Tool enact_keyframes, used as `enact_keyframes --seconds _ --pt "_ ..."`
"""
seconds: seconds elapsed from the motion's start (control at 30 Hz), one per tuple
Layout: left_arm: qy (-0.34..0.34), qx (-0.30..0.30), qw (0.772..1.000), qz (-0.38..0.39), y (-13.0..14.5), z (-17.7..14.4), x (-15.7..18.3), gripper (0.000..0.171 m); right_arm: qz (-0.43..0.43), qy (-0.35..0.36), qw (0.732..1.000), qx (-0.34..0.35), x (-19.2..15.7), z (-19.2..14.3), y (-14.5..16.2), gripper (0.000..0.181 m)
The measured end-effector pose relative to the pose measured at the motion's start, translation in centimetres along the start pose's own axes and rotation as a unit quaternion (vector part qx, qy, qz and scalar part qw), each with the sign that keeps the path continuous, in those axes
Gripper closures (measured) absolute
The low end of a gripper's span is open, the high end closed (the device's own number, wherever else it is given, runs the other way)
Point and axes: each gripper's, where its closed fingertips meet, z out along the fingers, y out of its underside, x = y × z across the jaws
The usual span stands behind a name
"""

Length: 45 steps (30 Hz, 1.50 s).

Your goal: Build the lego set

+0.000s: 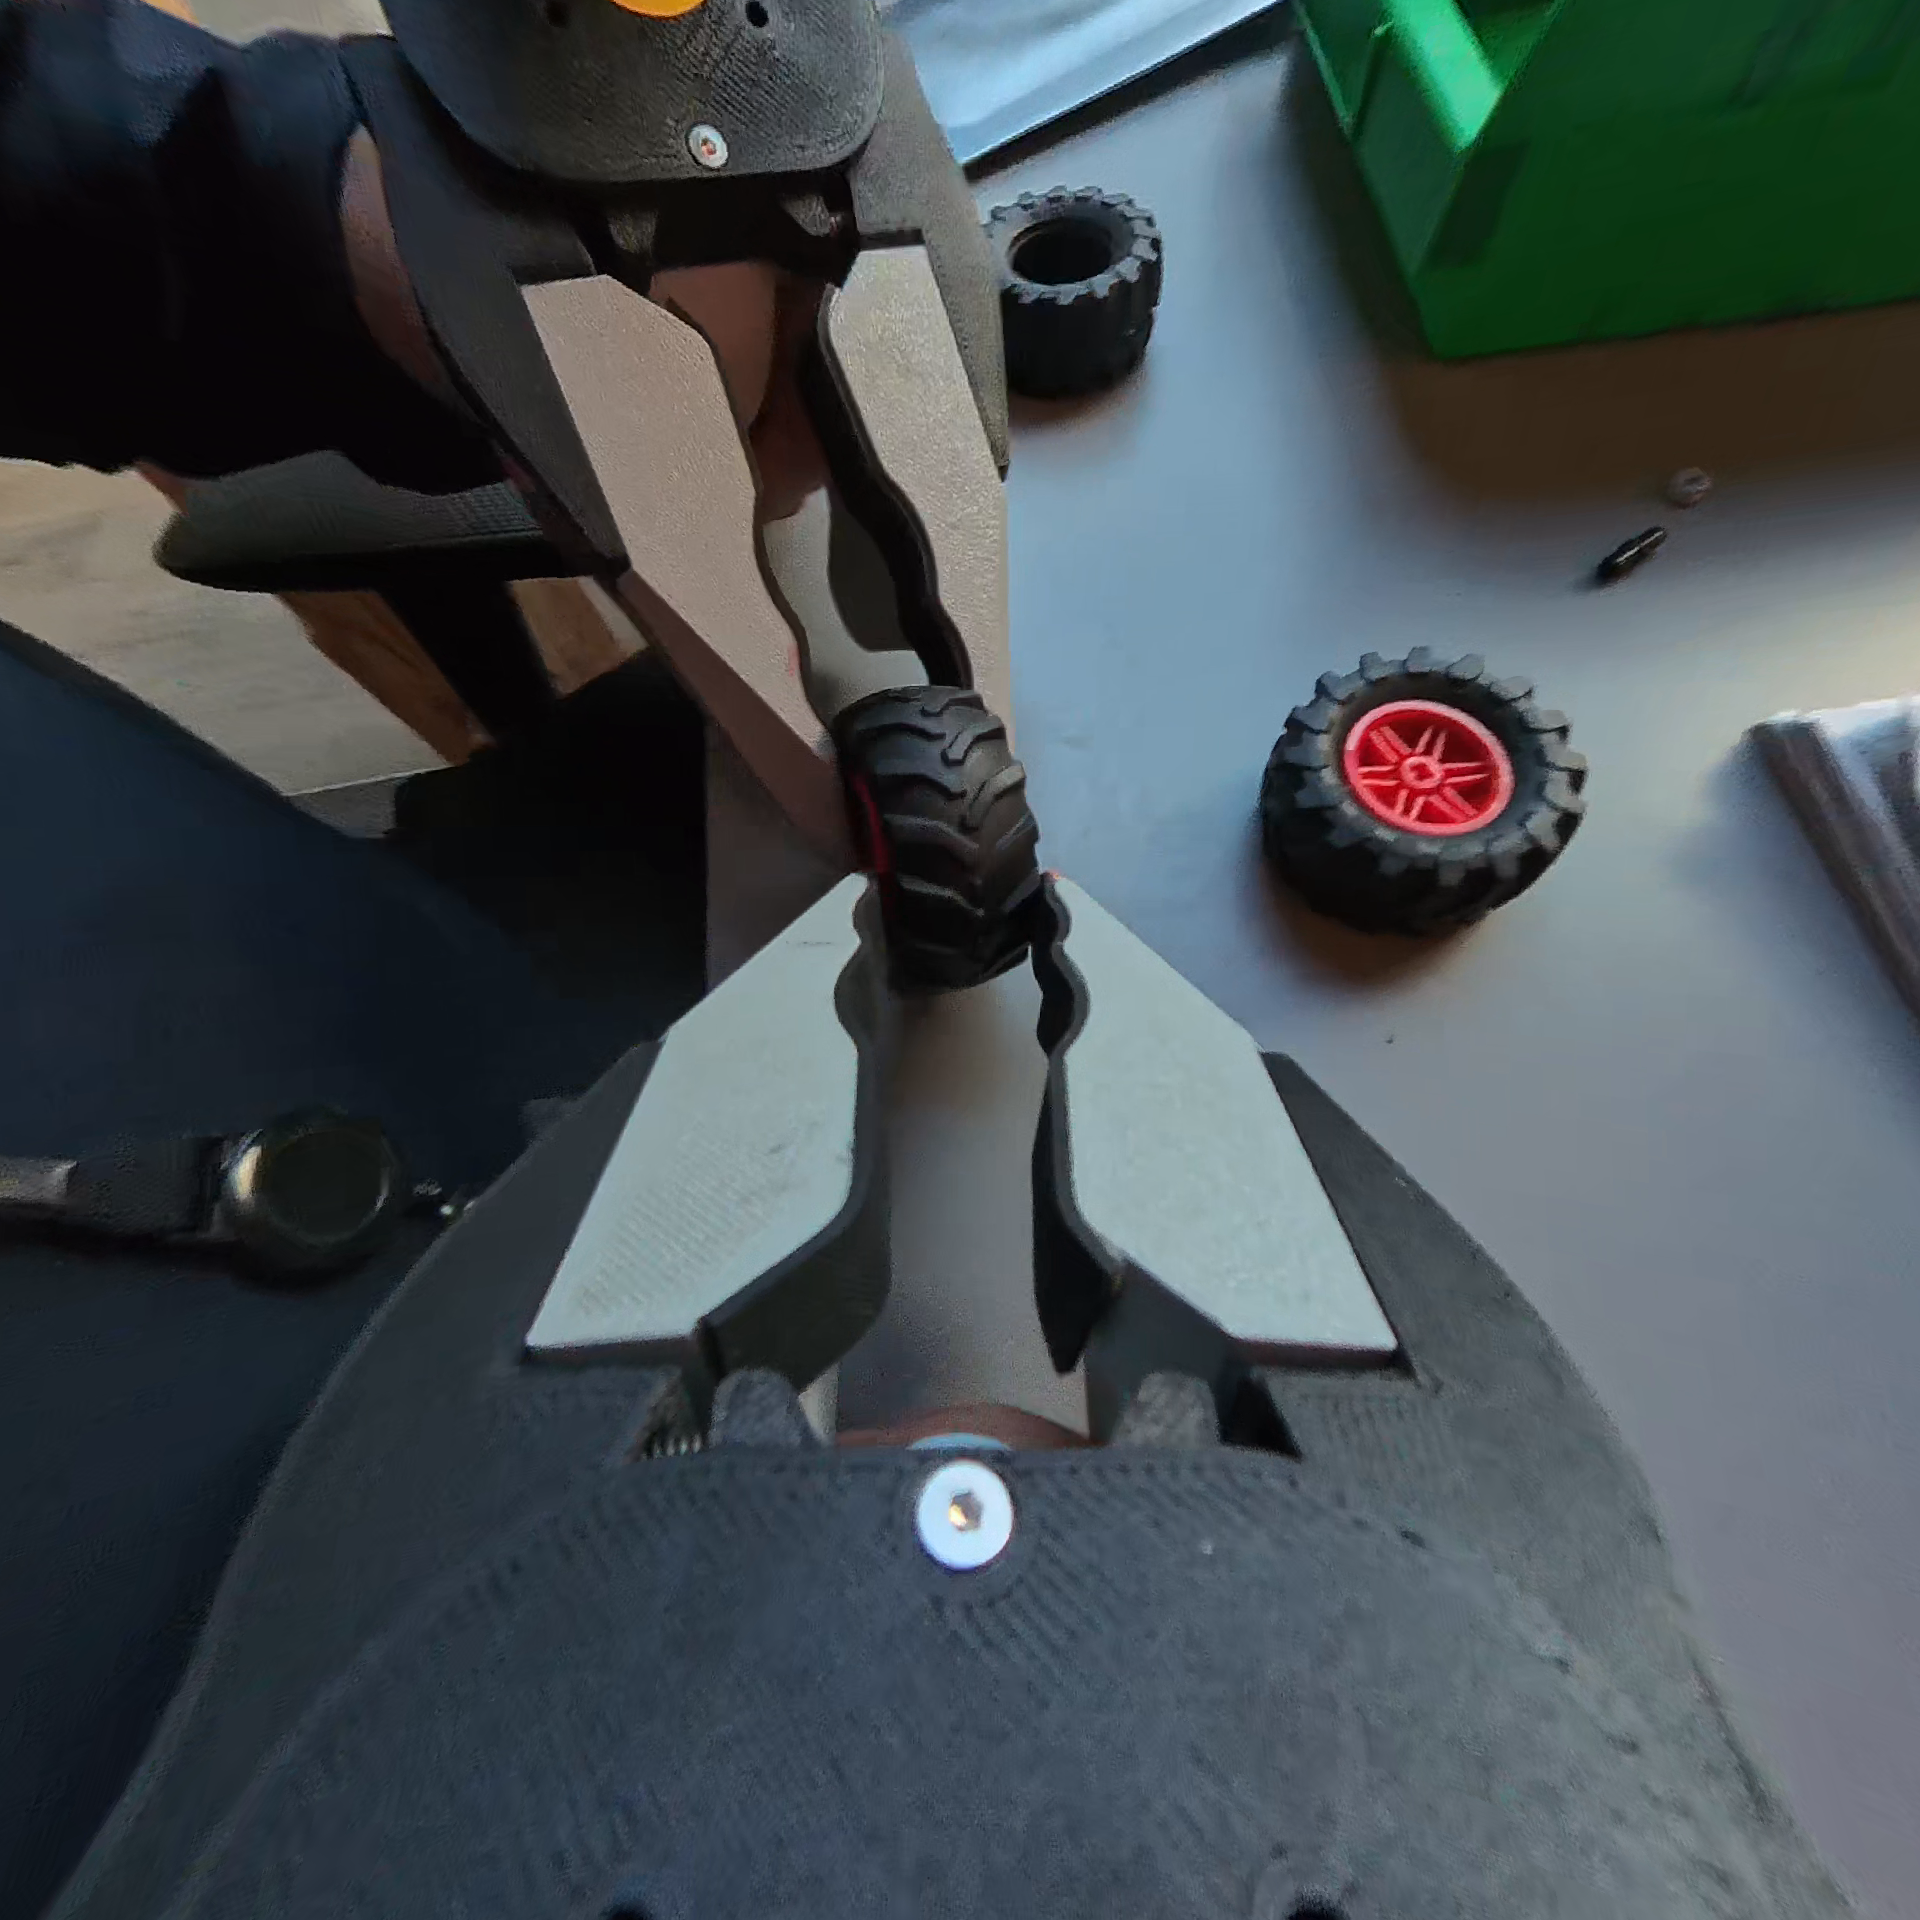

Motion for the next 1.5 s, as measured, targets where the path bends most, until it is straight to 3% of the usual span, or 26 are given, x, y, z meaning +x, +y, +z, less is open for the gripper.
enact_keyframes --seconds 0.3,0.5,0.63,0.87,1.03,1.4,1.5 --pt "-0.097 0.039 0.988 -0.113 -0.8 -0.3 -3.6 0.15 0.064 0.036 0.997 0.015 2.9 1.0 -1.1 0.161" --pt "-0.098 0.075 0.983 -0.137 -1.5 -0.9 -3.9 0.146 0.164 -0.052 0.984 0.044 3.0 1.0 -1.8 0.16" --pt "-0.068 0.055 0.989 -0.119 -0.9 -0.9 -3.0 0.145 0.183 -0.1 0.978 0.026 2.2 1.1 -1.3 0.157" --pt "-0.02 0.039 0.986 -0.162 -0.5 -0.7 -2.7 0.146 0.171 -0.08 0.981 0.042 2.3 0.5 -1.5 0.157" --pt "-0.032 0.039 0.988 -0.146 -0.4 -0.7 -2.8 0.146 0.182 -0.082 0.979 0.041 2.5 0.7 -1.6 0.158" --pt "-0.08 0.038 0.984 -0.156 -0.1 -0.9 -3.9 0.145 0.105 0.043 0.993 0.038 3.9 2.2 -2.4 0.162" --pt "-0.076 0.053 0.983 -0.159 -0.5 -1.0 -4.0 0.146 0.122 -0.004 0.991 0.051 3.6 1.3 -2.4 0.158"
